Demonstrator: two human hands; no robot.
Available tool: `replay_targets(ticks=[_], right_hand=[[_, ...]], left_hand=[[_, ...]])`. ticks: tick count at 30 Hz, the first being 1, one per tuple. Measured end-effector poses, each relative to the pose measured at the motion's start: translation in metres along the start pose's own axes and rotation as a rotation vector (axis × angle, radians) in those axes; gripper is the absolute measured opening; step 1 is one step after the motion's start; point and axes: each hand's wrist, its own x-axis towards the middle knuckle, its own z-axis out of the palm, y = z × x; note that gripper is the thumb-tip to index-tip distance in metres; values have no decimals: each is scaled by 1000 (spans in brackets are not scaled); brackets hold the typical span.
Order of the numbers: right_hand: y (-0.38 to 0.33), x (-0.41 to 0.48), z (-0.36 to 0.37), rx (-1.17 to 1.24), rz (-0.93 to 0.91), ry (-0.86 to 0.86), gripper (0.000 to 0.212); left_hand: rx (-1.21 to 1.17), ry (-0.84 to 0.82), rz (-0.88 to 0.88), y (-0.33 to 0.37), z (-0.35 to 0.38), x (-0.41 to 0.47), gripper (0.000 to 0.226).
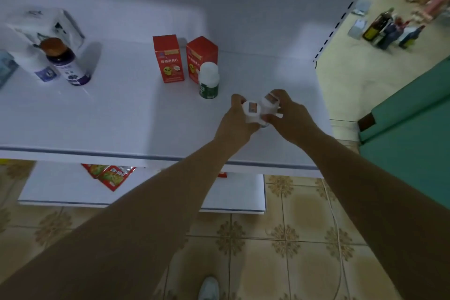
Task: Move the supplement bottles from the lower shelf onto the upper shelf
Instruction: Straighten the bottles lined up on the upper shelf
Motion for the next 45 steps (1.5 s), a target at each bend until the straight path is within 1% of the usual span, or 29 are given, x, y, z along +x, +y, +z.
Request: replay_targets(ticks=[3,6,8,11,14,17,19,22,25,27,29,33,35,36,37,40,43,45], right_hand=[[-2,-17,2,57,23,-15,50],[-14,-43,7,145,115,-38,50],[-25,-63,10,245,150,-60,51],[-50,-95,9,405,173,-102,45],[-84,-125,0,590,194,-121,36],[-126,-154,-19,735,188,-131,38],[-157,-174,-36,814,145,-134,34],[-203,-199,-65,821,32,-137,29],[-246,-218,-101,821,-91,-112,39],[-272,-231,-126,828,-191,-101,40],[-293,-240,-150,833,-247,-84,43],[-324,-253,-190,783,-322,-23,42],[-334,-260,-205,746,-346,3,52],[-338,-264,-211,732,-354,26,51],[-340,-268,-217,729,-360,47,48],[-343,-274,-230,694,-362,89,39],[-343,-279,-239,691,-384,114,27],[-340,-278,-243,691,-399,122,33]], left_hand=[[-50,-17,-27,-1,-9,-8,51],[-169,-41,-95,-9,-25,-32,45],[-250,-34,-134,-16,-42,-55,42],[-365,-33,-148,-19,-70,-89,38],[-544,-64,-145,-5,-100,-122,29],[-578,-146,-97,25,-133,-153,21],[-604,-175,-59,51,-158,-173,23],[-627,-188,33,93,-194,-203,25],[-649,-206,128,138,-228,-231,24],[-646,-201,184,168,-247,-246,30],[-635,-182,246,197,-264,-258,34],[-561,-155,353,244,-288,-275,36],[-538,-163,397,261,-294,-281,51],[-519,-170,418,267,-295,-283,59],[-528,-182,442,273,-296,-284,62],[-610,-222,464,285,-293,-287,53],[-656,-254,471,295,-291,-288,50],[-648,-270,482,300,-290,-287,63]])
